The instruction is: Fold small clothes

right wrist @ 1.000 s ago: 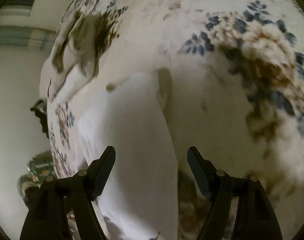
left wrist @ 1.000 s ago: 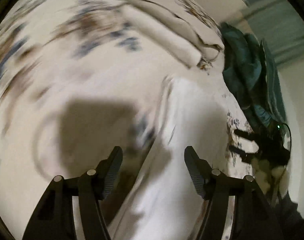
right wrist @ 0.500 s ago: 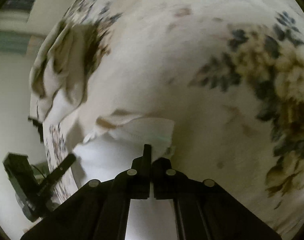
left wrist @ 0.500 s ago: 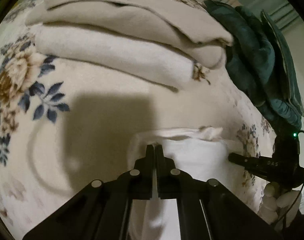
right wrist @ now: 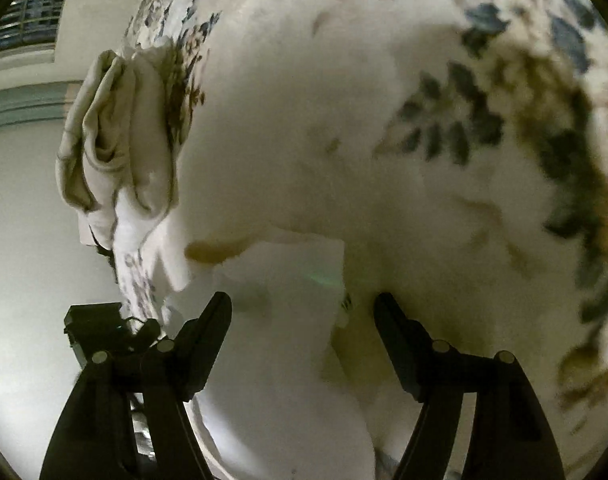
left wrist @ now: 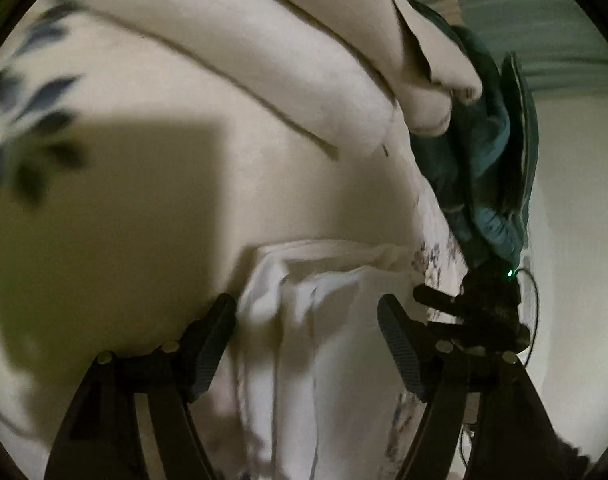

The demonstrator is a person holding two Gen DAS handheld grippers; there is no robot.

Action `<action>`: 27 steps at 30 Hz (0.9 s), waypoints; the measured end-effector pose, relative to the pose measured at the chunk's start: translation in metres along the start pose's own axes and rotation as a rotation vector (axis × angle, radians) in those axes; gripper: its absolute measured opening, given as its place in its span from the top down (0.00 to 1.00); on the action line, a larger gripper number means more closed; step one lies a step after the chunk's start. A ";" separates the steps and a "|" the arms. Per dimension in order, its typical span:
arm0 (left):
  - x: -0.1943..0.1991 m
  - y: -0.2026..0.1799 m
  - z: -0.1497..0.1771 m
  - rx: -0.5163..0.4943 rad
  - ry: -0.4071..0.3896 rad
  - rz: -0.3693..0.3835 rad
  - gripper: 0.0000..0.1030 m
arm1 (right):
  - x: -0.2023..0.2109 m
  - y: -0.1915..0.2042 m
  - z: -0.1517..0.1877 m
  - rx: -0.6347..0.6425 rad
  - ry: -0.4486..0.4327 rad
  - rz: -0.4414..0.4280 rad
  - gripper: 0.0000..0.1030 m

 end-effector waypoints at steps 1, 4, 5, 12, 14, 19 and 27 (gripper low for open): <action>-0.003 -0.007 -0.002 -0.039 -0.008 -0.010 0.32 | -0.003 0.003 -0.002 0.008 -0.002 -0.023 0.27; -0.013 -0.023 -0.006 -0.149 -0.021 -0.092 0.68 | -0.008 0.013 -0.006 0.039 -0.016 -0.048 0.40; -0.016 -0.025 -0.006 -0.173 -0.007 -0.120 0.93 | -0.009 0.017 -0.007 0.062 -0.026 -0.037 0.59; 0.009 -0.043 0.001 -0.256 -0.052 -0.144 0.93 | 0.001 0.041 0.004 0.149 -0.063 0.002 0.92; 0.025 -0.052 0.005 -0.279 -0.072 -0.139 0.93 | 0.015 0.049 0.013 0.165 -0.079 -0.016 0.92; 0.062 -0.077 0.024 -0.335 -0.120 -0.107 0.93 | 0.049 0.077 0.050 0.237 -0.115 -0.051 0.92; 0.115 -0.058 0.123 -0.256 -0.054 -0.040 0.73 | 0.101 0.068 0.177 0.215 -0.073 -0.124 0.83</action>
Point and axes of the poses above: each gripper's, at about its wrist camera, not at the fingertips, and x roughly against the way its jaws point, y to its left, z to its underside, the point moved 5 cm from there along -x, roughly the way its jaws point, and after that the axes turned 2 degrees about x, right-handed, at the moved point
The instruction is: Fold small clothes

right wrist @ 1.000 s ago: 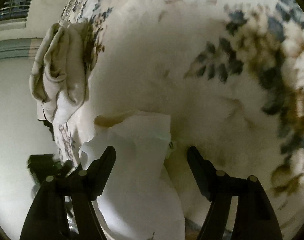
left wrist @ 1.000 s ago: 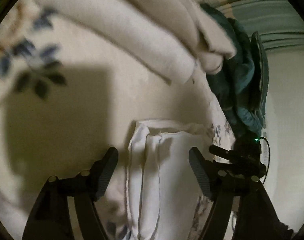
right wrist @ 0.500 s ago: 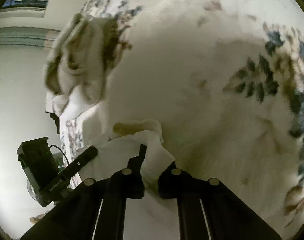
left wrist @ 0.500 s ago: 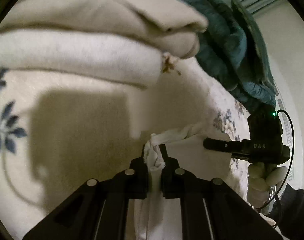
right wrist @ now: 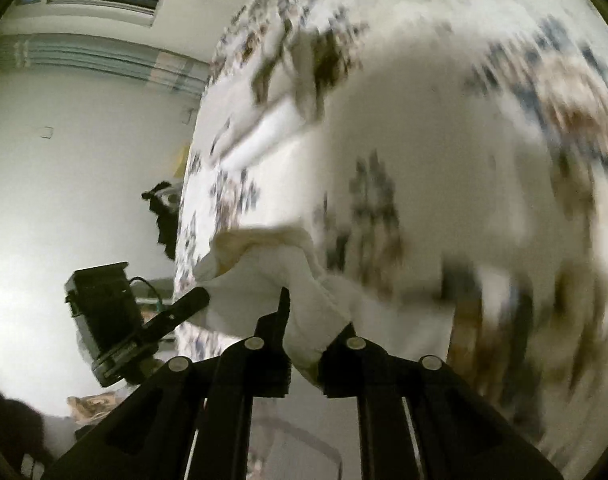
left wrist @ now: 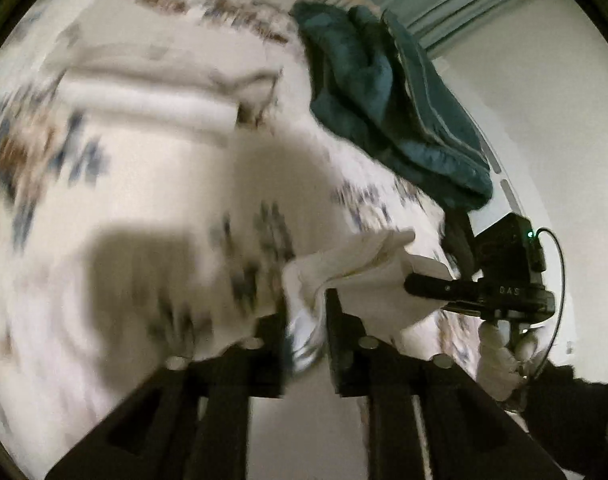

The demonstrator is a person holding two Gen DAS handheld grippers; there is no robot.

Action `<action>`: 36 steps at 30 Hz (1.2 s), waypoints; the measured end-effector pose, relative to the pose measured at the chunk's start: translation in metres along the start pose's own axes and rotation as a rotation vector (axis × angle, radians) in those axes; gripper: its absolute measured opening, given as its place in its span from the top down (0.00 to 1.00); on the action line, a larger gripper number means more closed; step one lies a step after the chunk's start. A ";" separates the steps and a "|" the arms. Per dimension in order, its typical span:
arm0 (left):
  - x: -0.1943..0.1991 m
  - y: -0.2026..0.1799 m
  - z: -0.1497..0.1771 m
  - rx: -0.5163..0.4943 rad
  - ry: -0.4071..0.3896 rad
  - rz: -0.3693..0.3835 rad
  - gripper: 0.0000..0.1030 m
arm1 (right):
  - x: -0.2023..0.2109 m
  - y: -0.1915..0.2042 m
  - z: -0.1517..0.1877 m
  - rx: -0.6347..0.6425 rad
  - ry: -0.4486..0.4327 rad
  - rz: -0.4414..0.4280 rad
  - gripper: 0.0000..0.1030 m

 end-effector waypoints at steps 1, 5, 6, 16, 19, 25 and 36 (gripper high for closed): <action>0.002 0.001 0.015 0.025 0.016 0.002 0.67 | 0.002 -0.002 0.020 -0.009 0.031 0.005 0.71; 0.024 0.016 0.082 0.147 0.088 -0.025 0.42 | 0.003 -0.020 0.102 -0.088 0.163 0.025 0.44; 0.029 0.024 0.098 0.185 0.118 -0.041 0.42 | 0.005 -0.026 0.117 -0.110 0.184 0.034 0.44; 0.002 0.042 0.078 0.132 0.083 -0.148 0.42 | 0.013 -0.053 0.123 -0.308 0.009 0.050 0.43; -0.029 0.039 0.069 0.043 0.088 -0.187 0.42 | -0.020 -0.040 0.112 -0.284 0.015 0.040 0.43; -0.063 0.073 0.122 0.026 0.278 -0.329 0.42 | -0.075 -0.059 0.169 -0.254 0.249 0.337 0.44; 0.037 0.085 0.211 0.241 0.277 -0.228 0.42 | -0.011 -0.070 0.254 -0.394 0.198 0.282 0.44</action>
Point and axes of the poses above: each gripper's, at about its wrist camera, not at the fingertips, and x roughly against the way its jaws point, y to its left, z to its underside, the point moved 5 cm from there along -x, roughly the way its jaws point, and after that the axes turned 2 degrees about x, right-handed, at the moved point
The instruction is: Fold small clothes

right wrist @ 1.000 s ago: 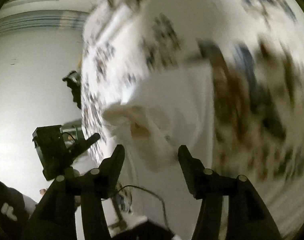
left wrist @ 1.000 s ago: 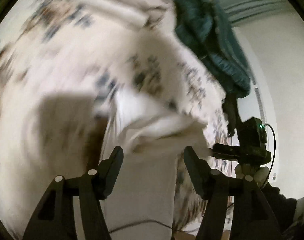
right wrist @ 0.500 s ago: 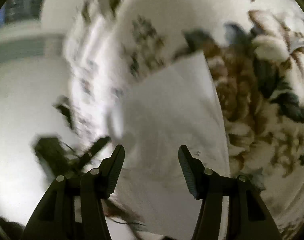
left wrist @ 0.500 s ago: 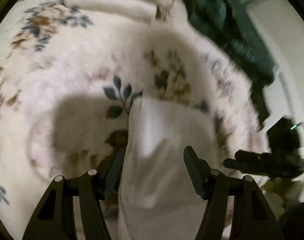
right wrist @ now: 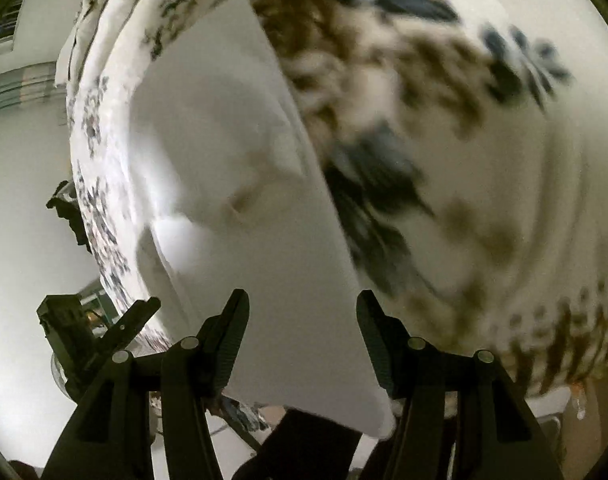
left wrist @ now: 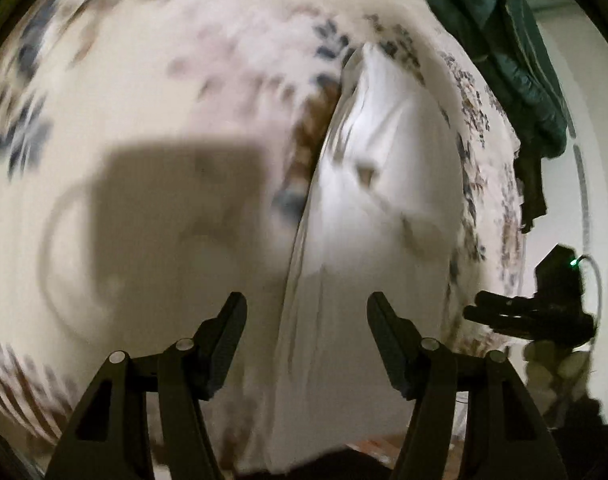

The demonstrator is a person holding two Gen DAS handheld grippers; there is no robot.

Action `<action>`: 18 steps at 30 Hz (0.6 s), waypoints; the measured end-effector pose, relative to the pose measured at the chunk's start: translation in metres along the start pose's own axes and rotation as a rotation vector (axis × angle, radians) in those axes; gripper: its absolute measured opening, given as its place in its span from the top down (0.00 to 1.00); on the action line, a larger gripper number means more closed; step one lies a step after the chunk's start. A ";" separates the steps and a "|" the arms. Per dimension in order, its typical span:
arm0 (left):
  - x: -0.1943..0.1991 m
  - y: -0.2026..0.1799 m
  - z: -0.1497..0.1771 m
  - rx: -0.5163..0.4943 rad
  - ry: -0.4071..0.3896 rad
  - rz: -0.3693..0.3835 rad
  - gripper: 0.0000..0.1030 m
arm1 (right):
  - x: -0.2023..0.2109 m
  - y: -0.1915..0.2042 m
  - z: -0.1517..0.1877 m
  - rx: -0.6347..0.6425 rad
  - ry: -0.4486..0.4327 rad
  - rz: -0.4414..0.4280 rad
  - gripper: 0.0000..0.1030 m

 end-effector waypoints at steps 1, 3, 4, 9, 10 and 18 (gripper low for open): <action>0.000 0.004 0.013 0.020 0.011 0.012 0.42 | -0.001 -0.007 0.011 -0.002 0.010 0.000 0.44; -0.004 0.008 0.034 0.035 0.028 0.018 0.42 | -0.004 -0.029 0.038 -0.008 0.043 0.019 0.44; -0.008 0.010 0.046 0.040 0.042 0.015 0.42 | -0.007 -0.035 0.047 -0.011 0.051 0.021 0.44; -0.038 0.017 0.093 0.054 0.130 0.008 0.42 | -0.034 -0.065 0.096 -0.040 0.113 0.004 0.44; -0.045 0.020 0.100 0.056 0.148 -0.005 0.42 | -0.039 -0.069 0.103 -0.044 0.119 -0.002 0.44; -0.047 0.025 0.122 0.084 0.102 -0.009 0.44 | -0.072 -0.089 0.145 -0.099 0.152 -0.097 0.44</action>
Point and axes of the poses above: each gripper's, at about its wrist camera, not at the fingertips, and x roughly against the way its jaws point, y to its left, z to its underside, the point moved 5 cm from there along -x, roughly the way its jaws point, and after that the axes turned 2 degrees about x, right-handed, at the moved point
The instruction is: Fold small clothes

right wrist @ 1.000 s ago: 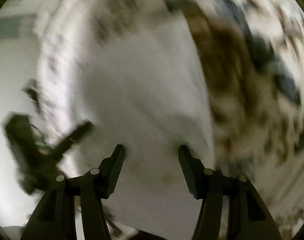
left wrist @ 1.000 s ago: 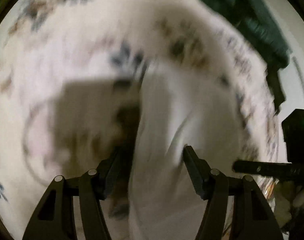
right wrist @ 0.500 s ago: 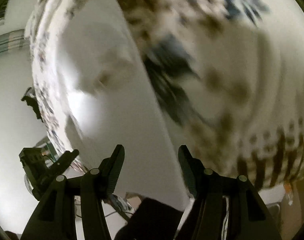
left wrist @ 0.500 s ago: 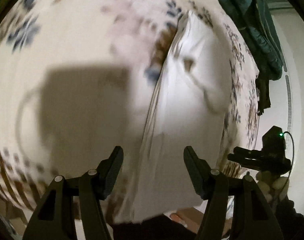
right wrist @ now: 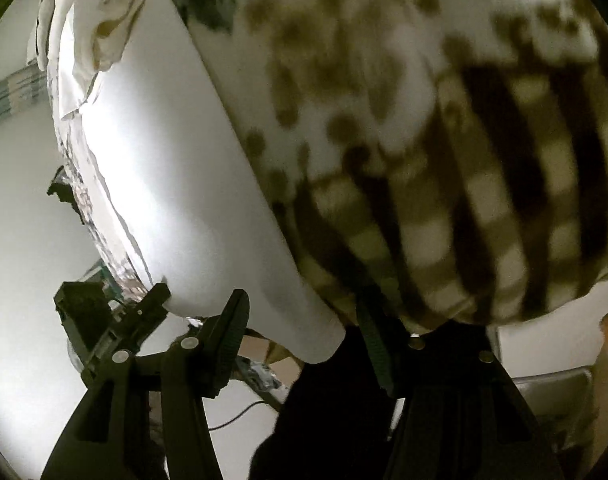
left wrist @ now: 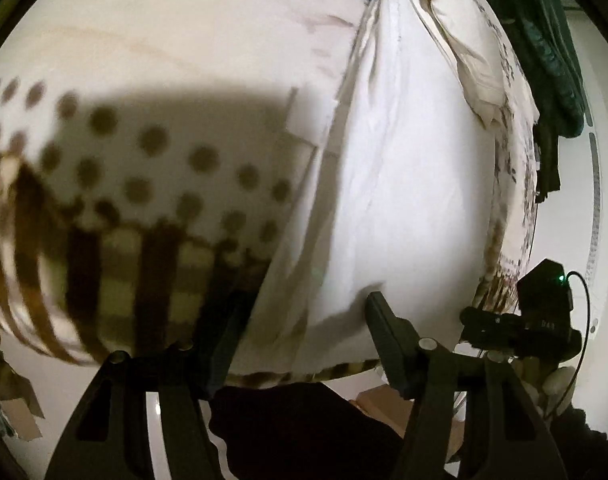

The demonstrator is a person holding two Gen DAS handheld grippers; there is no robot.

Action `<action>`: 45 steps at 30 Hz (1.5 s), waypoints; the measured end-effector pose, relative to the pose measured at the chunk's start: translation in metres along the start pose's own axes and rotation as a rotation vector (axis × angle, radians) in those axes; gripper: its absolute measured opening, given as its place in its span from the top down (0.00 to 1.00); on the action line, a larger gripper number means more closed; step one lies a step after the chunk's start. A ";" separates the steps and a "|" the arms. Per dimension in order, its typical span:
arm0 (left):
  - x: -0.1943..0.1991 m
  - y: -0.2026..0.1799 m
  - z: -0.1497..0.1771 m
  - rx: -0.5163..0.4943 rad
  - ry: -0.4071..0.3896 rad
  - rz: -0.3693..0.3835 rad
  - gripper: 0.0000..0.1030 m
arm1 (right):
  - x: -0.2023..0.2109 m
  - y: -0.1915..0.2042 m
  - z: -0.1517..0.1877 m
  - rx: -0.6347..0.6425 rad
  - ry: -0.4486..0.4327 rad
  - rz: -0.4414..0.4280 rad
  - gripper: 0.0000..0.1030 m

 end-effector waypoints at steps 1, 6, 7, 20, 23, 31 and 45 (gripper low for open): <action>0.002 -0.001 0.002 -0.005 -0.014 0.011 0.44 | -0.003 0.000 0.004 -0.001 0.002 -0.018 0.44; 0.003 -0.002 0.011 -0.039 -0.019 0.020 0.95 | -0.017 0.006 0.012 0.011 -0.003 -0.038 0.81; 0.005 -0.006 0.013 -0.048 -0.029 0.015 0.95 | -0.018 0.009 0.010 0.008 -0.006 -0.046 0.88; 0.090 -0.055 -0.024 0.027 -0.189 0.209 0.98 | 0.079 0.075 -0.005 0.061 -0.161 -0.244 0.93; 0.097 -0.084 -0.067 0.046 -0.231 0.301 0.98 | 0.105 0.109 -0.036 0.089 -0.218 -0.284 0.93; 0.098 -0.123 -0.213 0.009 -0.333 0.360 0.98 | 0.137 0.183 -0.183 0.116 -0.340 -0.276 0.93; 0.102 -0.107 -0.314 0.028 -0.318 0.284 0.41 | 0.162 0.194 -0.282 0.113 -0.438 -0.100 0.40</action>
Point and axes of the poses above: each gripper's, at about its wrist camera, not at the fingertips, and x roughly against the way its jaws point, y to its left, z to its underside, the point moved 5 cm from there along -x, roughly the way its jaws point, and after that the axes turned 2 degrees about x, right-handed, at the moved point
